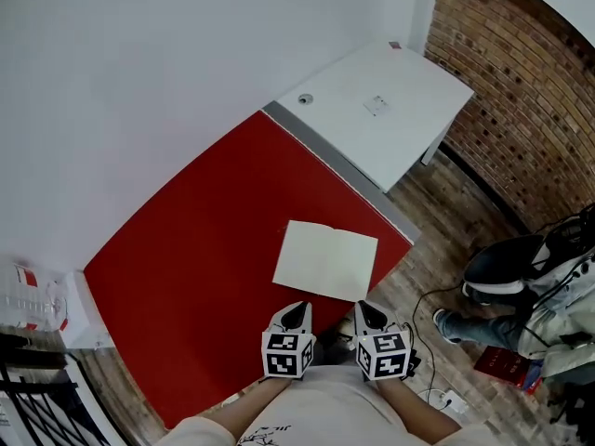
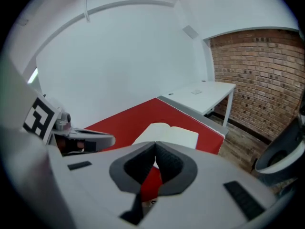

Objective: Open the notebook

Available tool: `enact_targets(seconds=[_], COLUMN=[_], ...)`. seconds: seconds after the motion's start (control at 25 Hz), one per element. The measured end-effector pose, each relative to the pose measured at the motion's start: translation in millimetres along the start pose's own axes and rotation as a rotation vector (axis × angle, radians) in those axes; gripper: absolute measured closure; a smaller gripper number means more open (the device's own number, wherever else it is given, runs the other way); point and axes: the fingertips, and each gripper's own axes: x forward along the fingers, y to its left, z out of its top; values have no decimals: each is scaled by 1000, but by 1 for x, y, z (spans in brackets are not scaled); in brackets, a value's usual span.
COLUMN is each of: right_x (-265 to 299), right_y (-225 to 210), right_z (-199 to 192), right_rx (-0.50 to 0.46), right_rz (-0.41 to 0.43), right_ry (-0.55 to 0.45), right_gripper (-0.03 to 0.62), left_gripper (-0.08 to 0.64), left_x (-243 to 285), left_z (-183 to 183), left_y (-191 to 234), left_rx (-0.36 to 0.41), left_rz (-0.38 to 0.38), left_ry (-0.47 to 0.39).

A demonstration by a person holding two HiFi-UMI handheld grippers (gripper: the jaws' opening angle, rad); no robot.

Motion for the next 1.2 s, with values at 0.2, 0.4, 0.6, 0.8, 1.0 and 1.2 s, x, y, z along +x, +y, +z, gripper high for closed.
enact_targets(seconds=[0.2,0.4,0.6,0.8,1.0,1.2], right_x=[7,2,0,1,-1,-1], right_y=[26,21,20,27,24,31], right_z=[12,24,26,23,19,15], right_rx=[-65,-52,-30,-48,-43,-50], right_rz=[34,-2,-5,17,10,8], right_ry=[-16,-44,-52,-38,-25,-23], right_gripper=[586,586,586,586,586,586], left_gripper=[554,554,554,554,554,554], left_x=[-8,-14,-14,-12,-13,-17], left_z=[15,22,32,34,33,28], left_y=[6,12,13,9,7,11], left_rx=[38,29,41,56,56,57], left_rz=[-3,9,4,-11,-16,-23], left_ry=[-39,-61,-83,-81,-75,-75])
